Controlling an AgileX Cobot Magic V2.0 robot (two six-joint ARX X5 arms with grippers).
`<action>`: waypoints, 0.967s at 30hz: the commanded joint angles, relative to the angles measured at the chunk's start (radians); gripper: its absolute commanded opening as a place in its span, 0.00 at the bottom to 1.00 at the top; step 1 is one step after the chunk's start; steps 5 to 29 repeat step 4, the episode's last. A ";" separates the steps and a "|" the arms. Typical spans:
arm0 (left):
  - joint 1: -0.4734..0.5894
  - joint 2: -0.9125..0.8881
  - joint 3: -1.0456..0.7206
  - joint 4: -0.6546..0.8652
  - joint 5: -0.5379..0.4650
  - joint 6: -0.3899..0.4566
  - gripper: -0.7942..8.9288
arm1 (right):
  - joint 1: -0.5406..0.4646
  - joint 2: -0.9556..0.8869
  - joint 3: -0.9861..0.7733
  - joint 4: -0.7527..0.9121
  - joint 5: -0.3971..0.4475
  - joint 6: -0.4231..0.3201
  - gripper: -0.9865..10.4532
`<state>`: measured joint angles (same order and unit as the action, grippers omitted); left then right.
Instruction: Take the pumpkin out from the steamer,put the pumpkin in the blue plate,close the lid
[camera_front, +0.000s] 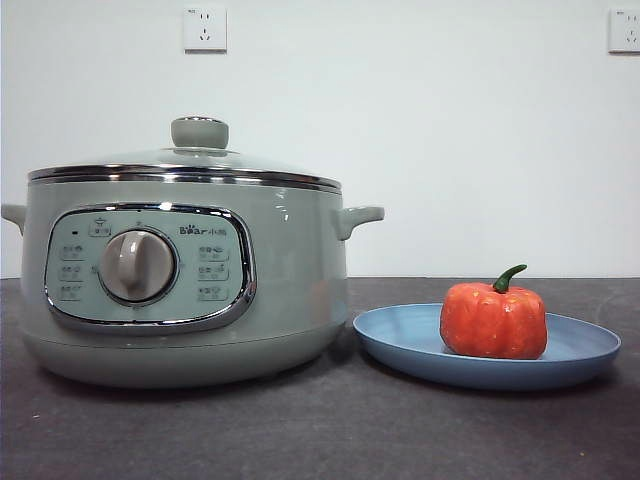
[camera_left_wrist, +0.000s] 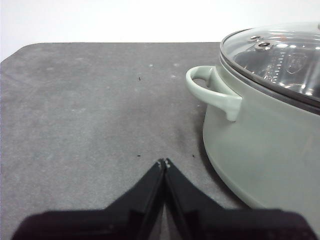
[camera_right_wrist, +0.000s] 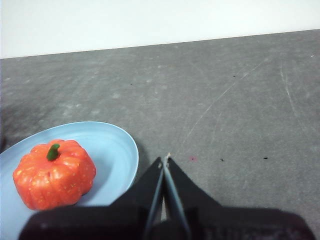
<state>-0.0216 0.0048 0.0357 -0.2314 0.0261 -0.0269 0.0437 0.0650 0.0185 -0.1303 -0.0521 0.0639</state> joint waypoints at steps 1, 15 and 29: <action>0.004 -0.003 -0.013 -0.005 0.002 -0.006 0.08 | -0.002 0.000 -0.010 0.005 0.002 0.009 0.07; 0.004 -0.003 -0.013 -0.005 0.002 -0.006 0.08 | -0.002 0.000 -0.010 0.005 0.002 0.009 0.07; 0.004 -0.003 -0.013 -0.005 0.002 -0.006 0.08 | -0.002 0.000 -0.010 0.005 0.002 0.009 0.07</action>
